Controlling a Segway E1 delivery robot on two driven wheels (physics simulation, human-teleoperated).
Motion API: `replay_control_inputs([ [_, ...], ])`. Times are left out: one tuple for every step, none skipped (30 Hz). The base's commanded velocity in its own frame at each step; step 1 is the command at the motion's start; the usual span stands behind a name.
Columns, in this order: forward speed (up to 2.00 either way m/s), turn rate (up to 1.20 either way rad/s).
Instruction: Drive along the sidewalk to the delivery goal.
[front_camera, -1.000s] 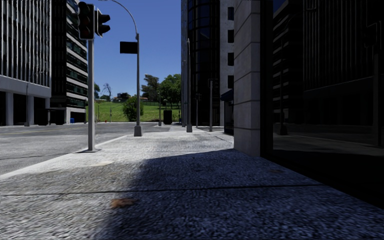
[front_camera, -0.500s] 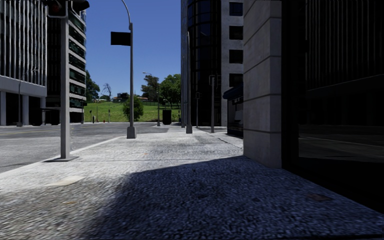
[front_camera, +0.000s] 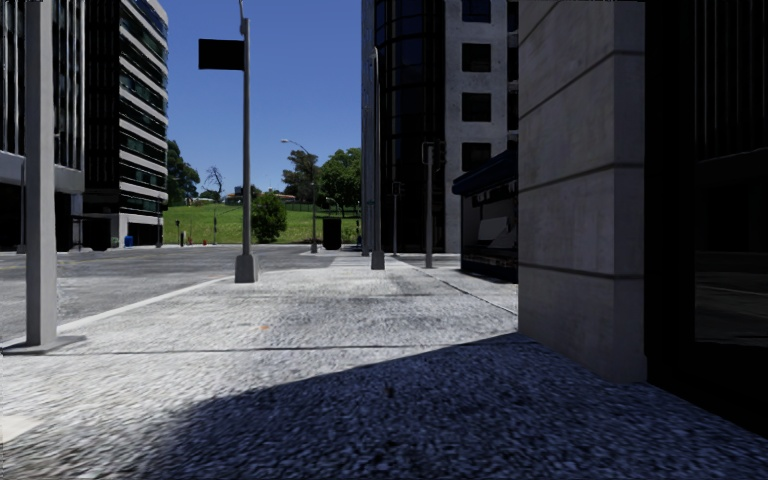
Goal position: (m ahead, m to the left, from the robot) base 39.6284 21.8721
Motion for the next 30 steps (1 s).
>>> replay_control_inputs([
  [2.00, 0.00],
  [2.00, 0.00],
  [2.00, 0.00],
  [2.00, 0.00],
  [2.00, 0.00],
  [2.00, 0.00],
  [2.00, 0.00],
  [2.00, 0.00],
  [2.00, 0.00],
  [2.00, 0.00],
  [2.00, 0.00],
  [2.00, 0.00],
  [2.00, 0.00],
  [2.00, 0.00],
  [2.00, 0.00],
  [2.00, 0.00],
  [2.00, 0.00],
  [2.00, 0.00],
  [2.00, 0.00],
  [2.00, 0.00],
  [2.00, 0.00],
  [2.00, 0.00],
  [2.00, 0.00],
  [2.00, 0.00],
  [2.00, 0.00],
  [2.00, 0.00],
  [2.00, 0.00],
  [2.00, 0.00],
  [2.00, 0.00],
  [2.00, 0.00],
])
